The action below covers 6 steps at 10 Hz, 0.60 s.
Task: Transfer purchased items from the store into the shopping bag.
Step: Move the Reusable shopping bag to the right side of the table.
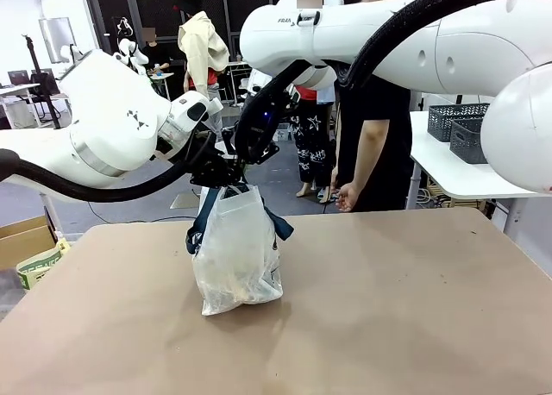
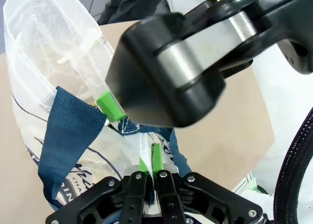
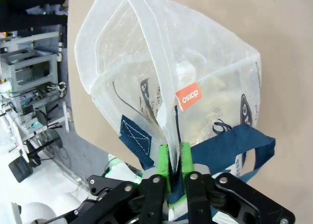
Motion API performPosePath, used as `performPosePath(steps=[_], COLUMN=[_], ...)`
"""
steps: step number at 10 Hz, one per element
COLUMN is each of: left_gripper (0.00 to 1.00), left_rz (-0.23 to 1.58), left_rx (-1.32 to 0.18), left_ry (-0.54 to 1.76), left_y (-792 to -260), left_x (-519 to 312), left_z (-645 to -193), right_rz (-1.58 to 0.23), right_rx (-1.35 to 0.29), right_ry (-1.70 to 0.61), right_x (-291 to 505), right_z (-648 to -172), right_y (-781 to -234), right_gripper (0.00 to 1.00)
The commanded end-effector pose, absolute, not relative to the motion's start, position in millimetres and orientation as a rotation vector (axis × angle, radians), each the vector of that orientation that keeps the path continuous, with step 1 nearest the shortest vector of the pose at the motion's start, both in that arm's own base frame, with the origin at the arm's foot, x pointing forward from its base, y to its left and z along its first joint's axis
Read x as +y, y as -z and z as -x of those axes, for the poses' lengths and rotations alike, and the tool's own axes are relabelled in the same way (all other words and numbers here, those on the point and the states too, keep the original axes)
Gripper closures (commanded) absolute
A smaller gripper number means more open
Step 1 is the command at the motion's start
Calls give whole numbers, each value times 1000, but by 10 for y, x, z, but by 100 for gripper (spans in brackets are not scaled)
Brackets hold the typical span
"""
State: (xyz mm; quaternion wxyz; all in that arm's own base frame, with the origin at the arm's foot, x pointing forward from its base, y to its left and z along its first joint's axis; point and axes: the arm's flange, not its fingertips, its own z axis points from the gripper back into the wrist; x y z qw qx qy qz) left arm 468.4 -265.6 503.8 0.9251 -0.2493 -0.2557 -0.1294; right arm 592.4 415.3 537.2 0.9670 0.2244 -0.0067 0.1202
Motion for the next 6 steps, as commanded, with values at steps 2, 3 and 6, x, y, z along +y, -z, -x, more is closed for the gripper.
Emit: performPosePath(steps=[2,3,6], left_gripper=[100,100,100], left_rz=[518,518,518], left_rx=[-535,-535,-535], left_ry=[252,252,252], left_y=[-5057,-5057,-5057], left_x=[-2639,-2639,-2639], left_z=[-4691,-4691,-4691], right_rz=[-510,-519,-514], right_rx=[6,18,26], right_ry=[-246,-244,-233], right_x=[4004,3941,3651], right_z=[-5906,-5891,-5934], right_y=[-5583,-5663,-5937], right_gripper=[36,18,0])
